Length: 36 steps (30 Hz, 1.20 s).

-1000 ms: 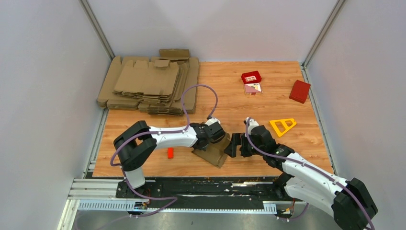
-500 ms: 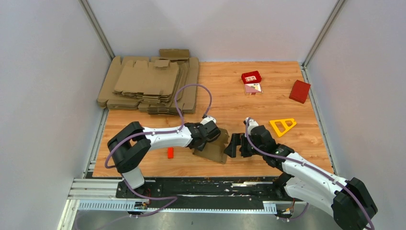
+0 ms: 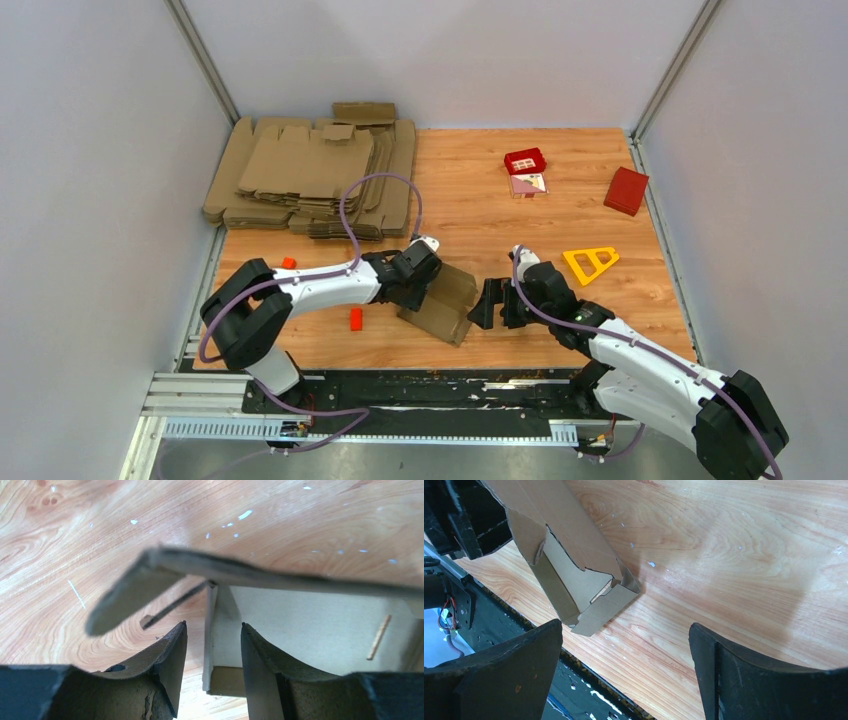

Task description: Fold the paper box

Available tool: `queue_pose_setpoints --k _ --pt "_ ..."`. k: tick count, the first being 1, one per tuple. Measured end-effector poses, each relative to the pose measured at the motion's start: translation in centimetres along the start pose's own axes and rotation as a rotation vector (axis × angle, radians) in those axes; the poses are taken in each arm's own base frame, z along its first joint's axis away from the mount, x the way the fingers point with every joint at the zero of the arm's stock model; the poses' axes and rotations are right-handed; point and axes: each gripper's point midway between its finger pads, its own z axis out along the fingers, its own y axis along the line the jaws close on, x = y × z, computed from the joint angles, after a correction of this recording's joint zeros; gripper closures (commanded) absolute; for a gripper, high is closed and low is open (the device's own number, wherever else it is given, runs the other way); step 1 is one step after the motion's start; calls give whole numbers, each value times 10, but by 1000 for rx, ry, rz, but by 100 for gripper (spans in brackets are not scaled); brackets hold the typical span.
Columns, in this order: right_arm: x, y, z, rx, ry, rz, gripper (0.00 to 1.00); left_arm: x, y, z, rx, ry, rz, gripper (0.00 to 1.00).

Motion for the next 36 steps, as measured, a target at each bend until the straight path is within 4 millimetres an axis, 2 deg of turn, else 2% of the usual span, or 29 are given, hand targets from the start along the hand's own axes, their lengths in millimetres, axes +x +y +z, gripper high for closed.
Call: queue_pose_setpoints --k 6,17,19,21,22,30,31,34,36 --pt "0 0 0 -1 0 0 3 -11 -3 -5 62 -56 -24 58" --pt "0 0 0 -2 0 0 3 -17 5 6 50 -64 -49 67" --pt "0 0 -1 -1 1 0 4 -17 5 8 50 -64 -47 79" --pt "1 0 -1 0 2 0 4 -17 3 11 52 -65 -46 96" --pt "1 0 -1 1 4 0 4 -18 3 13 53 -68 -44 100" --pt "2 -1 -1 3 6 -1 3 -20 6 13 47 -113 -54 100" --pt "2 -1 -1 4 7 -2 3 -19 9 13 39 -117 -60 97" --pt "2 -1 -1 6 9 0 3 -16 13 11 22 -128 -81 72" --pt "2 -1 -1 5 9 6 3 -12 17 11 11 -130 -100 61"
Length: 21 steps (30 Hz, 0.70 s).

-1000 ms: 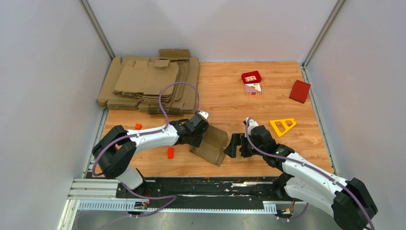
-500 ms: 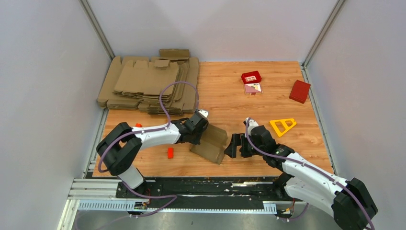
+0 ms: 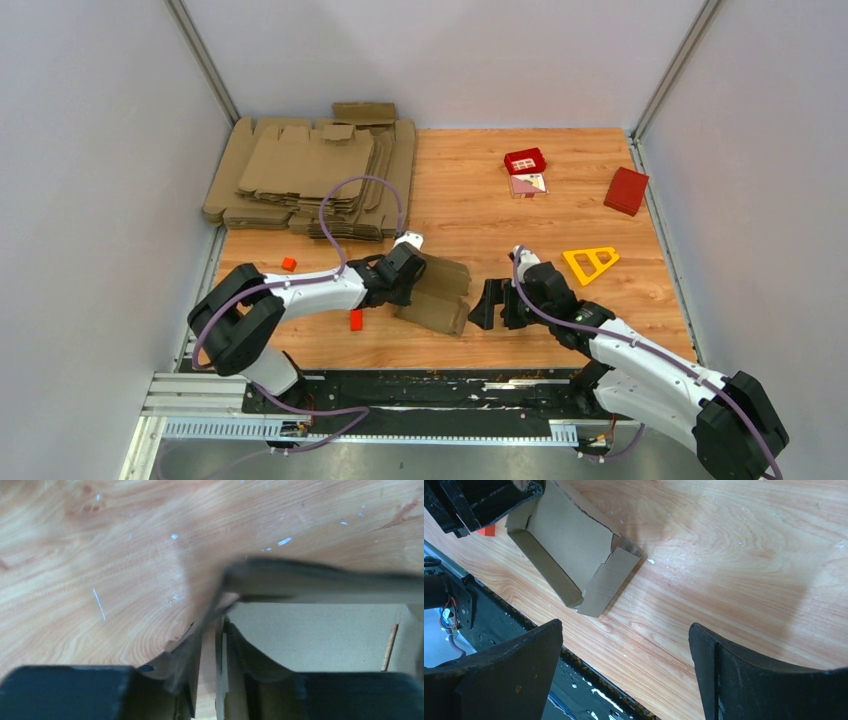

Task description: Fold the paper box

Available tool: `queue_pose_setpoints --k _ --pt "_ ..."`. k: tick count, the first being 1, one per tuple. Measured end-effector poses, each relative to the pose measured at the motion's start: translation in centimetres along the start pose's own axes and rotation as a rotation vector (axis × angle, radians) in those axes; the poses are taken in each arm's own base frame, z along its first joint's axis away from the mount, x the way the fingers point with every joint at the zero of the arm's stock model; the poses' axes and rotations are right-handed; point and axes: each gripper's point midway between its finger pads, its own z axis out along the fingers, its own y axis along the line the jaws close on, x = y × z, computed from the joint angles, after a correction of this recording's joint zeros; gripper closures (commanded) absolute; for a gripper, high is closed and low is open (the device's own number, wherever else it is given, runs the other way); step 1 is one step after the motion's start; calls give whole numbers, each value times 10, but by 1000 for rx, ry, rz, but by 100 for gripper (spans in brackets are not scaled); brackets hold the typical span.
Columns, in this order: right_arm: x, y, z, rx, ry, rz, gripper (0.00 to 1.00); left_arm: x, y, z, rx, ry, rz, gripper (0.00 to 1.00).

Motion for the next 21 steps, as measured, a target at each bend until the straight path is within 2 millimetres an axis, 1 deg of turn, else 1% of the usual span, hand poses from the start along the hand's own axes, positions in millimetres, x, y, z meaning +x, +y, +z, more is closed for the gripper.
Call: queue_pose_setpoints --k 3,5,6,10,13,19,21 --pt "0 2 0 -5 -1 16 4 6 4 -2 -4 4 -18 55" --pt "1 2 1 -6 8 29 5 8 5 -7 -1 2 -27 54" --pt "2 2 2 -6 15 37 6 8 6 -10 2 0 -30 56" --pt "10 3 5 -2 52 94 11 0 4 -20 22 -30 -46 69" --pt "14 7 7 -9 78 169 12 -1 4 -23 30 -40 -55 71" --pt "13 14 13 -40 76 267 17 12 5 -19 33 -9 -66 71" --pt "16 13 17 -39 78 294 19 16 5 -16 34 -2 -71 76"
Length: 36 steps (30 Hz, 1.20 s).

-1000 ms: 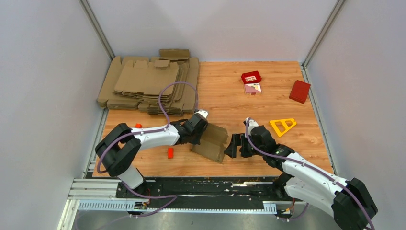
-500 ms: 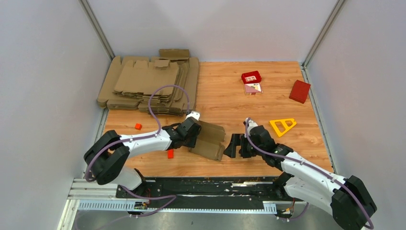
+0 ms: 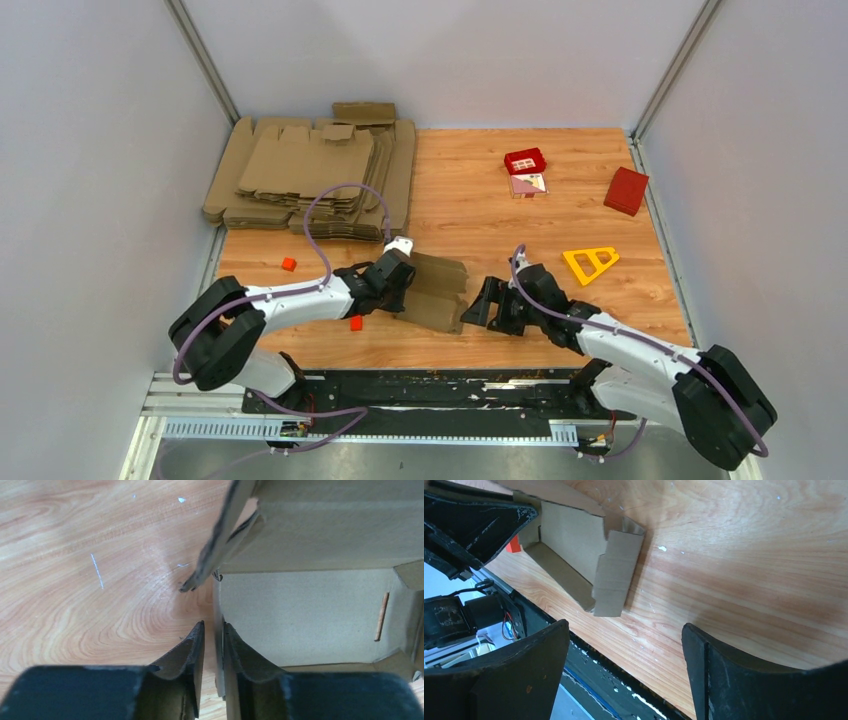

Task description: Fold the paper box

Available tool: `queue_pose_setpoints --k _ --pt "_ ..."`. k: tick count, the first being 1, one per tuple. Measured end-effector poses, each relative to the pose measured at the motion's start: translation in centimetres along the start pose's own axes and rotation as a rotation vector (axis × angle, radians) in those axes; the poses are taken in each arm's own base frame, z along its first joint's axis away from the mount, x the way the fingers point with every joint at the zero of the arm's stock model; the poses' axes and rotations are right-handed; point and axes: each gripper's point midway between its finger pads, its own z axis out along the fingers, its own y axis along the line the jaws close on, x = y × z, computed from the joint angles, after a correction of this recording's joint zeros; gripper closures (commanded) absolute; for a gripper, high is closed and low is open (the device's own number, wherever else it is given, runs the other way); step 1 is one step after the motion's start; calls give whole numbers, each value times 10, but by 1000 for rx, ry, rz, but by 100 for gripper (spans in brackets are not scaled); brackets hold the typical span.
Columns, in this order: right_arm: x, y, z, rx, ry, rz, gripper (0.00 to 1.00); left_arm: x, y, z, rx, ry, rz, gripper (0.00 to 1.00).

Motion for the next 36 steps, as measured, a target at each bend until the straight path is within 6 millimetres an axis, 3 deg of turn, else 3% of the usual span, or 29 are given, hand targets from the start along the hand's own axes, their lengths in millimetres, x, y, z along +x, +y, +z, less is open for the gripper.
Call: queue_pose_setpoints --k 3,4,11,21,29,36 --pt "3 -3 7 -1 11 36 19 6 0 3 4 11 -10 97" --pt "2 -1 9 -12 9 41 20 7 0 4 4 13 -13 100" --pt "0 15 20 -103 20 48 20 5 -3 5 18 3 -32 100" --pt "-7 37 6 -209 -20 17 25 -1 -6 -11 73 -61 -93 100" --pt "-11 51 -5 -250 -31 3 57 -11 -16 -23 135 -97 -124 100" --pt "-16 62 -11 -278 -36 -11 59 -10 -17 -23 140 -94 -125 100"
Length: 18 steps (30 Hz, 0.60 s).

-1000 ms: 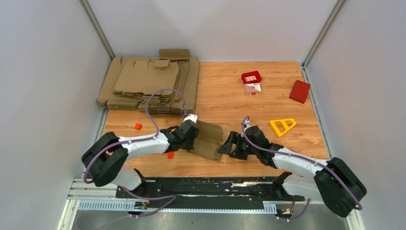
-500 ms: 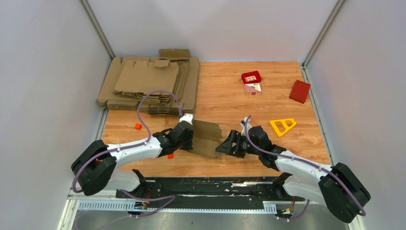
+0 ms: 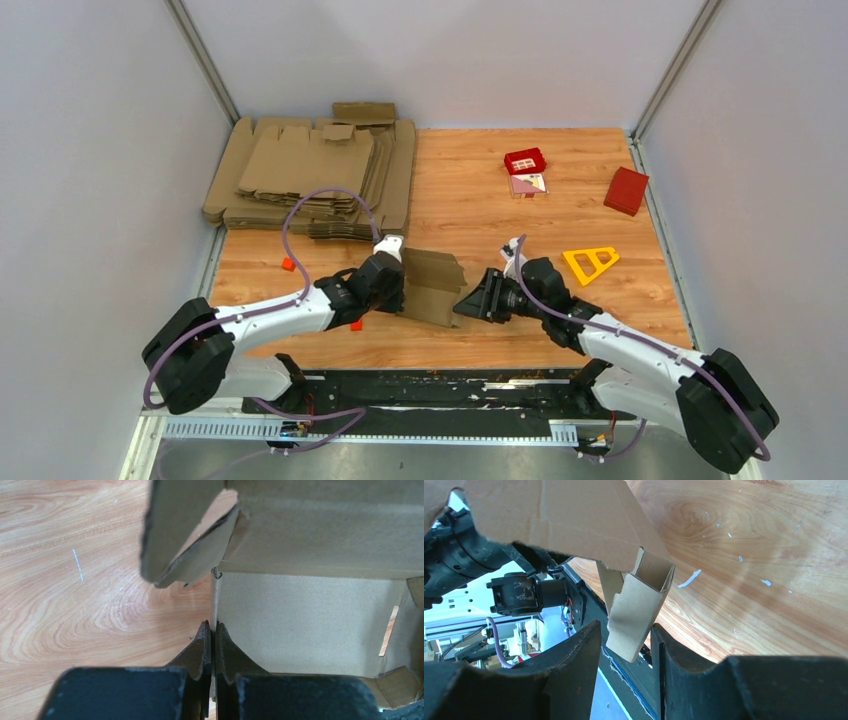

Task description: Fold the paper box

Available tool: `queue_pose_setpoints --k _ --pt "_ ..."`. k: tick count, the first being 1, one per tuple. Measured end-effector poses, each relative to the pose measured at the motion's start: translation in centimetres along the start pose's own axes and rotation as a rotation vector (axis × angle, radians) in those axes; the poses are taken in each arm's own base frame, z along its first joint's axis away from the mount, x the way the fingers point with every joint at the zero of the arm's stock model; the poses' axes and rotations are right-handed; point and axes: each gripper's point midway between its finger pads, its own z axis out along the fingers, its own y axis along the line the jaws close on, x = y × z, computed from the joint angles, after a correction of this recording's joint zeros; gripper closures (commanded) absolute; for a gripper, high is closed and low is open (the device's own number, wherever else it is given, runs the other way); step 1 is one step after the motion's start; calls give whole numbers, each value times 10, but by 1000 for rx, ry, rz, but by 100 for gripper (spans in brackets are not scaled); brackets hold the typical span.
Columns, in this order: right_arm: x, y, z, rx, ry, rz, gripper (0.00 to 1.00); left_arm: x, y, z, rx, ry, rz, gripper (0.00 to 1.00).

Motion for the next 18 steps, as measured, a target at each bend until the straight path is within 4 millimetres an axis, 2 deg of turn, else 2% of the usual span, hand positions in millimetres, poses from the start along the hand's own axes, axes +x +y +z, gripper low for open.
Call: queue_pose_setpoints --k 6,10,18 --pt "9 -10 10 32 65 14 60 6 -4 2 -4 15 23 100" --pt "16 -18 14 57 101 21 47 11 -5 5 -23 32 45 100" --pt "17 -28 28 143 157 -7 42 10 -5 17 -112 42 94 100"
